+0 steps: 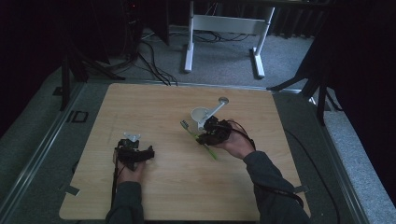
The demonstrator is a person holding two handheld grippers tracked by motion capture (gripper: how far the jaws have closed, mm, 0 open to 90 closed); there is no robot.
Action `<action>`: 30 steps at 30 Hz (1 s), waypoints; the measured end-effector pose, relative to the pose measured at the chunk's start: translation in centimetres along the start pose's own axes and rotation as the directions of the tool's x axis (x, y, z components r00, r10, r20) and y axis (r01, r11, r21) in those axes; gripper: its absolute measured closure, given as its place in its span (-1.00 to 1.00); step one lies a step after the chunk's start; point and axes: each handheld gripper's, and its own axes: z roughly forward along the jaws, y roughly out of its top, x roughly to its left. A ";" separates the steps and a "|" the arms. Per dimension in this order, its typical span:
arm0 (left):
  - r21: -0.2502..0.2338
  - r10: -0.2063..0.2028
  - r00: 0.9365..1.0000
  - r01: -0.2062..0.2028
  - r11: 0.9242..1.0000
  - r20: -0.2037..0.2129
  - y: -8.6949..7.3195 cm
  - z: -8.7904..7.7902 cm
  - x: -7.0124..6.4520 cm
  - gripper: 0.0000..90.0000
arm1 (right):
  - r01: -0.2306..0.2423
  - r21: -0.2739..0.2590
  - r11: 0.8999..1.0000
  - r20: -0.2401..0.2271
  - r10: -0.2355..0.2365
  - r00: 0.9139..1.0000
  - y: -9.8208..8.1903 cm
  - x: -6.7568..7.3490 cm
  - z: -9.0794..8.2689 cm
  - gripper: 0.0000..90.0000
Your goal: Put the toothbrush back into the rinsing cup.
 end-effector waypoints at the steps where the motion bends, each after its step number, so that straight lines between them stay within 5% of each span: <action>1: 0.000 0.001 1.000 -0.001 1.000 0.000 0.0 0.0 0.0 -0.80 | -0.001 -0.016 1.000 -0.001 0.001 1.000 0.0 -0.1 -0.1 0.83; 13: -0.001 0.000 1.000 0.000 1.000 -0.001 0.0 0.0 0.0 -0.80 | -0.030 -0.127 0.991 0.028 0.034 0.999 0.0 -0.4 -0.7 0.83; 30: 0.000 0.000 1.000 0.000 1.000 0.000 0.0 0.0 0.0 -0.80 | -0.062 -0.281 0.958 0.054 0.081 0.995 -0.2 -0.9 -1.9 0.83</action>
